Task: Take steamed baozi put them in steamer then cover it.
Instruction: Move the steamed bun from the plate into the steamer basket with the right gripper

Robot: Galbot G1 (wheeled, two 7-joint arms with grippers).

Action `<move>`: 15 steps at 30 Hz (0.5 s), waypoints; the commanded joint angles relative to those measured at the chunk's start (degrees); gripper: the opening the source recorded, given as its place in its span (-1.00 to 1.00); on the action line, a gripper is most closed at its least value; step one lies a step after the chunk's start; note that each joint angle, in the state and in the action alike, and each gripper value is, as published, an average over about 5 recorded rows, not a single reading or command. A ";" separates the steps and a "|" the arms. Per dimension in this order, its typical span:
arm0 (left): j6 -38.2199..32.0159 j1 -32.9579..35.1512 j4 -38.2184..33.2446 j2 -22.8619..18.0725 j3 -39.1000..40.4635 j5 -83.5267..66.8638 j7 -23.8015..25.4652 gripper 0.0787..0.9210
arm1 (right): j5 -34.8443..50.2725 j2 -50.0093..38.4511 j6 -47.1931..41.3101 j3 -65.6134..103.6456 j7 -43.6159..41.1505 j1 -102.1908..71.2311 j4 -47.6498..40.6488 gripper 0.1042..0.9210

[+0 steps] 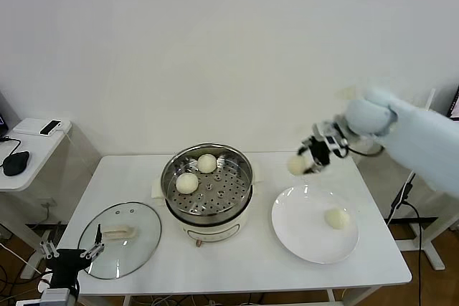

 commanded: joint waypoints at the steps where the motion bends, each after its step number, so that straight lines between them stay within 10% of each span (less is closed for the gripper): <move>1: 0.05 0.22 0.00 -0.13 -1.07 -0.20 0.02 0.77 | 4.47 15.94 0.76 -5.92 2.75 8.79 -2.74 0.14; 15: 0.09 1.01 -0.93 -1.68 -2.55 -0.33 -0.02 0.77 | -2.17 27.14 14.06 -13.73 11.22 1.25 -6.14 0.12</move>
